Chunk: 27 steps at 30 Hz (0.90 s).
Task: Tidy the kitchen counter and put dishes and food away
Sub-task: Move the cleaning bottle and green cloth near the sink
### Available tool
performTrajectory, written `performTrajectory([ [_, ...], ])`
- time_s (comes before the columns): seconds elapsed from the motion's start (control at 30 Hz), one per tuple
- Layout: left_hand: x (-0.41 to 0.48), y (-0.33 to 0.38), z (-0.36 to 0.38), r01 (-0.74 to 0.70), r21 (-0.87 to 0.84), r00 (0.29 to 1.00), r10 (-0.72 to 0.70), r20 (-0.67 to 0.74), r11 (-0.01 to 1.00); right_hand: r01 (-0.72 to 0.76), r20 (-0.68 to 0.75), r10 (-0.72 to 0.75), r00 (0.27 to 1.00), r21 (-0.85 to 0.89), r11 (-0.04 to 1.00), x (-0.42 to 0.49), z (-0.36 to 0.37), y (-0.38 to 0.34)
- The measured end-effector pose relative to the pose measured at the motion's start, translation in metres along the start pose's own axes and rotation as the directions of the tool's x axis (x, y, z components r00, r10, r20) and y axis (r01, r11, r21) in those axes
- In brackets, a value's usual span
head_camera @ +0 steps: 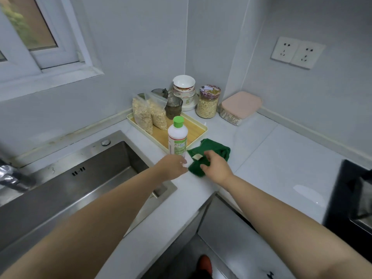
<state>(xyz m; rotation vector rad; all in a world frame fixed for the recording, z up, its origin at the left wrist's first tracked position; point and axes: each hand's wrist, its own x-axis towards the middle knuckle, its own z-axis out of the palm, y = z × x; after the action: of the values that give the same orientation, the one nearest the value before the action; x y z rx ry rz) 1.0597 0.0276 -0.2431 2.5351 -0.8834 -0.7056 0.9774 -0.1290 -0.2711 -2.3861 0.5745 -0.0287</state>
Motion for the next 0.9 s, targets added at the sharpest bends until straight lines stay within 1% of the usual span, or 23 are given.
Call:
performTrajectory([
  [0.07, -0.006, 0.024, 0.004, -0.118, -0.062, 0.992, 0.116, -0.049, 0.991, 0.018, -0.079, -0.022, 0.997, -0.051, 0.999, -0.016, -0.017, 0.009],
  [0.13, -0.014, 0.052, 0.007, -0.231, -0.034, 0.968, 0.226, -0.106, 0.972, 0.034, -0.146, -0.051, 0.988, -0.117, 0.993, -0.032, -0.038, 0.018],
  [0.2, -0.017, 0.078, 0.012, -0.328, 0.086, 0.928, 0.338, -0.159, 0.941, 0.035, -0.202, -0.070, 0.977, -0.172, 0.985, -0.047, -0.059, 0.028],
  [0.3, -0.018, 0.117, 0.022, -0.465, 0.275, 0.830, 0.523, -0.195, 0.841, -0.010, -0.299, -0.067, 0.952, -0.248, 0.969, -0.074, -0.096, 0.047],
  [0.43, -0.027, 0.176, 0.039, -0.490, 0.479, 0.743, 0.636, -0.208, 0.729, -0.111, -0.442, -0.076, 0.894, -0.382, 0.918, -0.118, -0.147, 0.079],
  [0.53, -0.042, 0.225, 0.056, -0.486, 0.542, 0.706, 0.673, -0.218, 0.686, -0.206, -0.512, -0.071, 0.856, -0.464, 0.861, -0.159, -0.183, 0.103],
  [0.63, -0.064, 0.279, 0.083, -0.505, 0.602, 0.651, 0.731, -0.204, 0.618, -0.300, -0.581, -0.049, 0.813, -0.488, 0.819, -0.211, -0.219, 0.130],
  [0.7, -0.085, 0.319, 0.109, -0.541, 0.627, 0.595, 0.782, -0.184, 0.560, -0.362, -0.620, -0.021, 0.785, -0.485, 0.796, -0.257, -0.242, 0.152],
  [0.8, -0.119, 0.373, 0.146, -0.595, 0.622, 0.519, 0.835, -0.186, 0.508, -0.436, -0.658, 0.025, 0.752, -0.469, 0.768, -0.323, -0.270, 0.182],
  [0.9, -0.156, 0.417, 0.181, -0.638, 0.617, 0.471, 0.867, -0.162, 0.461, -0.513, -0.695, 0.066, 0.716, -0.460, 0.724, -0.385, -0.289, 0.207],
])
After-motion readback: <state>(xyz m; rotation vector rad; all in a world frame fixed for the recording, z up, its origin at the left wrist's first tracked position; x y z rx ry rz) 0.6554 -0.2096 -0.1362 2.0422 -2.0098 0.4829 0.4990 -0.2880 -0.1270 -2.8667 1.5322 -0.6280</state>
